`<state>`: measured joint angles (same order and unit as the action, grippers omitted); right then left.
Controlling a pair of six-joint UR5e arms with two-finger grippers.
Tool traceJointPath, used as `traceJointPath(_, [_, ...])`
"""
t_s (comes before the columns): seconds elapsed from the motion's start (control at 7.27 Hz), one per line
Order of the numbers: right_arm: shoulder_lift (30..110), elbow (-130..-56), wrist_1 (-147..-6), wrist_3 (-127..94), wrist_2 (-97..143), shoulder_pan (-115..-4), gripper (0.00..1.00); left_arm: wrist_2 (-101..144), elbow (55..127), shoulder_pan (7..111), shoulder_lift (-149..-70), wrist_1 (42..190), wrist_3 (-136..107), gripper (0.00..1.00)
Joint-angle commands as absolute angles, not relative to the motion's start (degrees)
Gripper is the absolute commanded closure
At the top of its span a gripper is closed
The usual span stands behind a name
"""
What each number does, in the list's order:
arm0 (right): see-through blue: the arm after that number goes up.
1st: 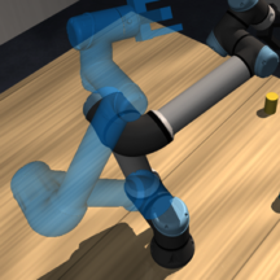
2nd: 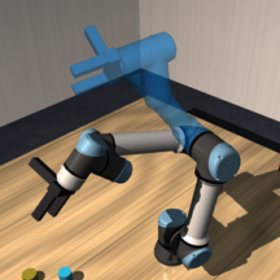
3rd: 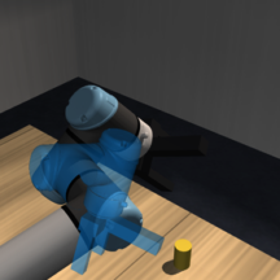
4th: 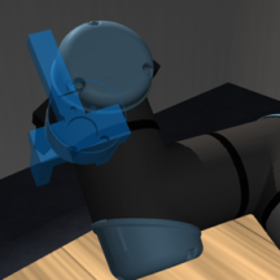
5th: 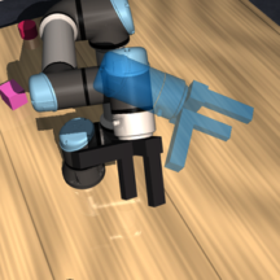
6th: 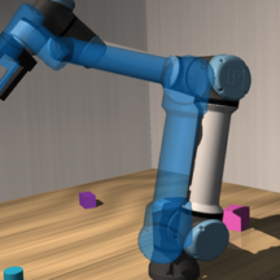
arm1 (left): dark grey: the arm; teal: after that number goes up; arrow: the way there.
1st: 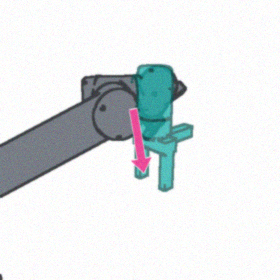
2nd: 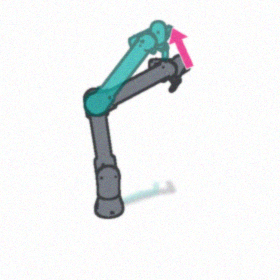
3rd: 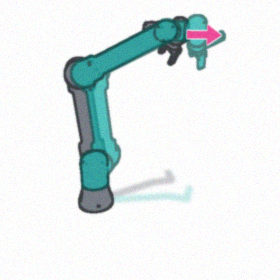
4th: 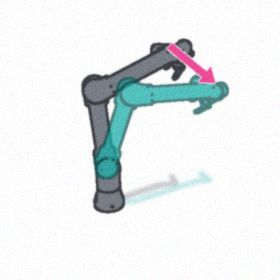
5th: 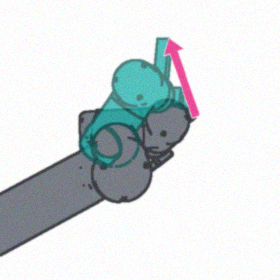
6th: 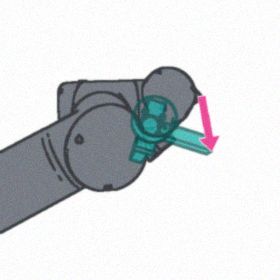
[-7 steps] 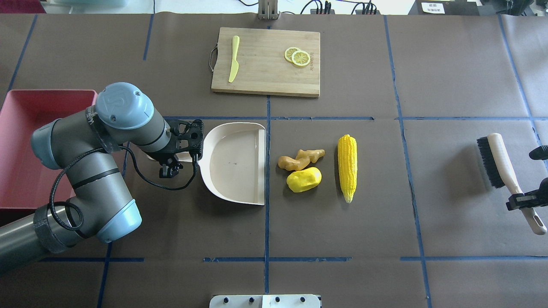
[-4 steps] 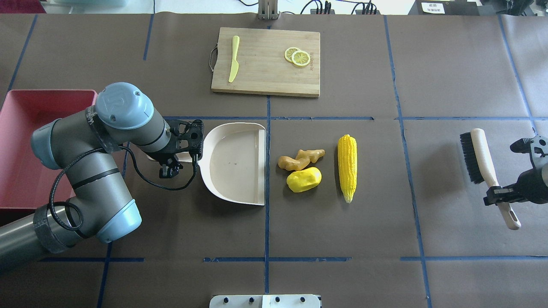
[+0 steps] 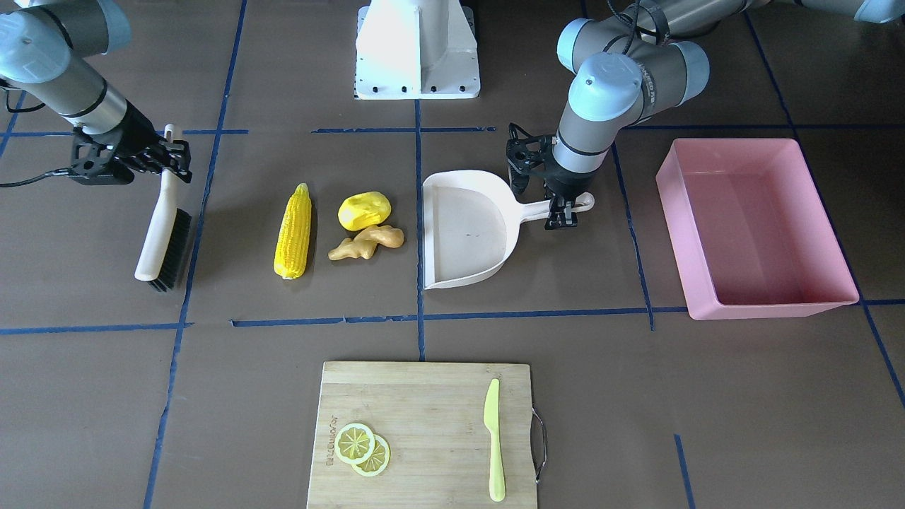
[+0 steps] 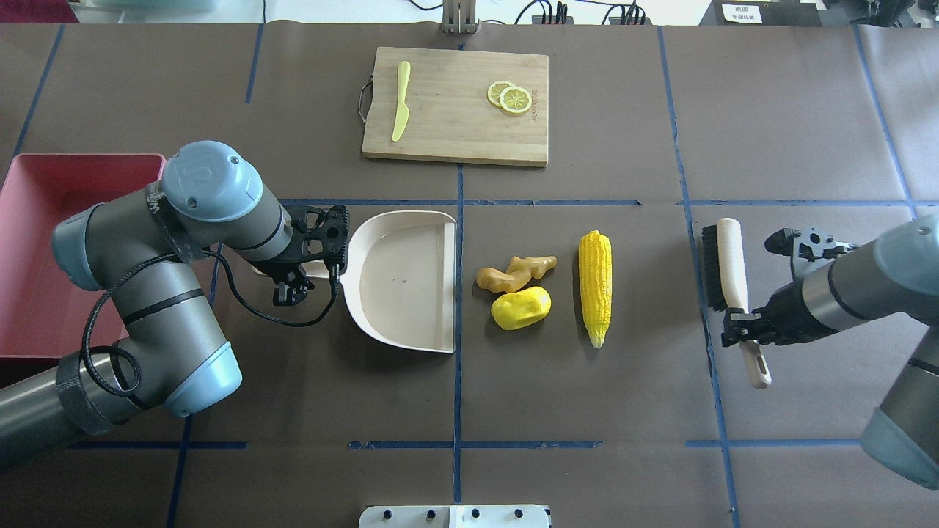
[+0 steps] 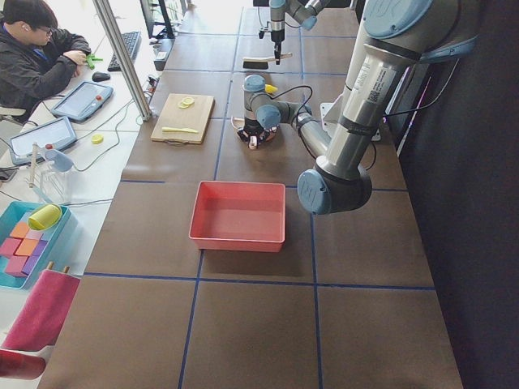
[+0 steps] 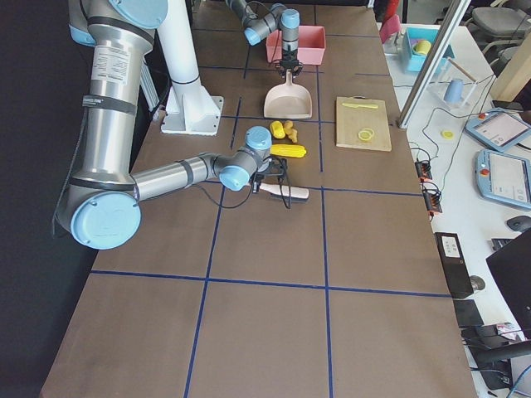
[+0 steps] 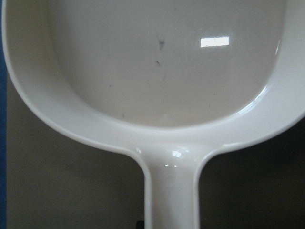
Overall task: Sweep and dump trash into bin
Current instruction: 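Lift the brush with the right gripper and bring it behind the corn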
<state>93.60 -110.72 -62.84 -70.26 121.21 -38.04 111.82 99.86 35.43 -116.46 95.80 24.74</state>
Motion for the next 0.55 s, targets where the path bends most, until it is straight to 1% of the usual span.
traceJointPath(0.0, [83.45,-111.18,-73.52,-73.65,117.35,-33.94,1.00,111.80,99.84,35.42,-116.37,95.89,24.70,1.00])
traceJointPath(0.14, [81.41,-111.09,-76.00,-73.83,116.73,-32.53,1.00,111.80,99.84,35.33,-116.28,95.89,24.78,1.00])
traceJointPath(0.41, [79.99,-111.01,-76.64,-75.05,116.63,-30.60,1.00,111.88,99.84,35.33,-116.11,95.71,24.87,1.00])
